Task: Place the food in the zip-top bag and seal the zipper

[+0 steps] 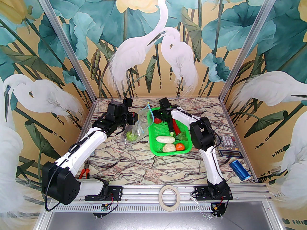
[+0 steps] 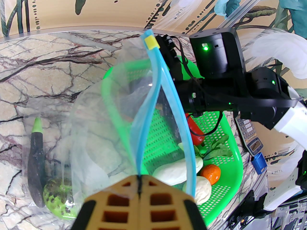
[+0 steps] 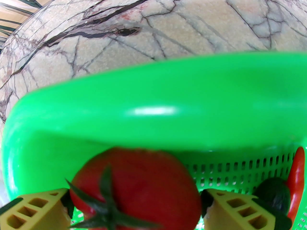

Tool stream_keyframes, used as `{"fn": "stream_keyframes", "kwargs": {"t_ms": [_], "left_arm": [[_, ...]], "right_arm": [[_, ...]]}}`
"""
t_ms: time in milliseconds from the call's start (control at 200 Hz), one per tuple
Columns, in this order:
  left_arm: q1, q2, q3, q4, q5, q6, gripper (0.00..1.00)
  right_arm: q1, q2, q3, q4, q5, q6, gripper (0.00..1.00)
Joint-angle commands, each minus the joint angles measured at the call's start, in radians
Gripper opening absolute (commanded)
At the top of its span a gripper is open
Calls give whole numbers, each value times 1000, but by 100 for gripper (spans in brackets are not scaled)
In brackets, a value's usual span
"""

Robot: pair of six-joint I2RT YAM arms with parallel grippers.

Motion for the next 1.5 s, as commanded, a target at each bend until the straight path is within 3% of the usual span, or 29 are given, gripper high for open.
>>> {"fn": "stream_keyframes", "kwargs": {"t_ms": [0,60,185,380,780,975,1235,1496], "left_arm": [[-1,-32,-12,7,19,3,0],[-2,-32,-10,7,19,4,0],[-1,-28,-10,5,21,6,0],[-2,-17,-12,4,27,6,0],[-2,-2,-15,7,43,6,0],[0,4,-19,15,52,-4,0],[0,-5,-22,15,53,-20,0],[-1,-27,-22,8,61,-26,0]], "right_arm": [[7,25,28,-15,12,10,88],[6,21,20,-19,13,9,83],[6,-14,-24,2,9,10,61],[4,-114,-106,37,23,-2,46],[7,-544,-297,33,190,-85,47],[35,-705,-314,53,83,-112,47],[173,-709,-328,137,-24,-83,49],[205,-592,-340,190,-63,-34,49]]}}
